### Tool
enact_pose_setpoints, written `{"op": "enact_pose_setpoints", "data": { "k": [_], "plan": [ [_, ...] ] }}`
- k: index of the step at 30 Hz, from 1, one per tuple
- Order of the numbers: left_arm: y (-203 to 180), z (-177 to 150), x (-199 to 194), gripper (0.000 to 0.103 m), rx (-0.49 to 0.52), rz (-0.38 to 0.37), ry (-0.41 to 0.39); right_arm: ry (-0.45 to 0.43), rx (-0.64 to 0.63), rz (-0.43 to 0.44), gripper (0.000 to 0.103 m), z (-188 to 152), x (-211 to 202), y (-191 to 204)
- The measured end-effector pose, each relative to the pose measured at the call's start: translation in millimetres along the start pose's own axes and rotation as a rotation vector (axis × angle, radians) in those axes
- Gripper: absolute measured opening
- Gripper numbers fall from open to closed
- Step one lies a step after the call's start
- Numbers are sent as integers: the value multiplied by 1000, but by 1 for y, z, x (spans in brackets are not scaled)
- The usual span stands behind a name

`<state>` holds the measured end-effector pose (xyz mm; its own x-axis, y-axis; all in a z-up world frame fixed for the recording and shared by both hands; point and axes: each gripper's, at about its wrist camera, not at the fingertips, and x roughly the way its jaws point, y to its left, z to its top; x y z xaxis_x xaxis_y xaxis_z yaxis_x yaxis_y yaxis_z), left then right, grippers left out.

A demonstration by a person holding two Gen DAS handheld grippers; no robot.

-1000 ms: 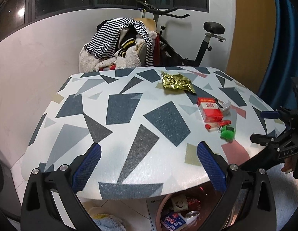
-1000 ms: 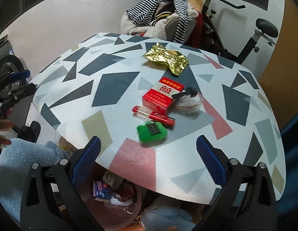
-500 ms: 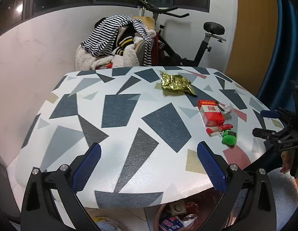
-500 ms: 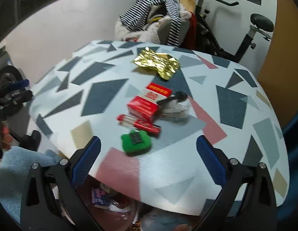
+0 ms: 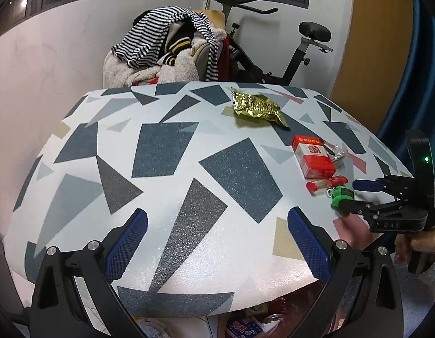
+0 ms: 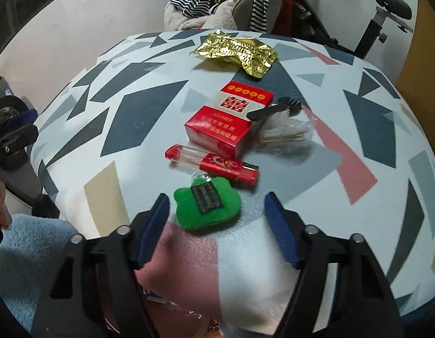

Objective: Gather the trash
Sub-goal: 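Grasp the green keychain with the right gripper, then grasp the gold foil wrapper with the left gripper while the right gripper holds the keychain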

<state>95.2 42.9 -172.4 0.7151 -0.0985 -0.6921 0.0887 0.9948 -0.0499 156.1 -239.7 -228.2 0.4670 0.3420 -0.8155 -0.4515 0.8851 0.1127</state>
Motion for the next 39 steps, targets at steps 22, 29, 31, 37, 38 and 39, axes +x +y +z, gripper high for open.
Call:
{"op": "enact_pose_setpoints", "data": {
  "k": [22, 29, 31, 37, 38, 39],
  "plan": [
    [-5, 4, -8, 97, -28, -22, 14, -161, -37, 55, 43, 17, -56, 2],
    [-8, 21, 4, 97, -11, -19, 31, -187, 1, -21, 43, 39, -64, -28],
    [-7, 32, 14, 92, -32, -47, 44, -192, 12, -32, 43, 44, -64, -38],
    [13, 85, 80, 74, -246, -208, 105, -216, 46, -34, 43, 57, -58, -66],
    [15, 94, 93, 70, -273, -226, 113, -216, 49, -33, 43, 58, -57, -68],
    [16, 106, 110, 69, -287, -229, 128, -217, 53, -32, 43, 60, -54, -72]
  ]
}}
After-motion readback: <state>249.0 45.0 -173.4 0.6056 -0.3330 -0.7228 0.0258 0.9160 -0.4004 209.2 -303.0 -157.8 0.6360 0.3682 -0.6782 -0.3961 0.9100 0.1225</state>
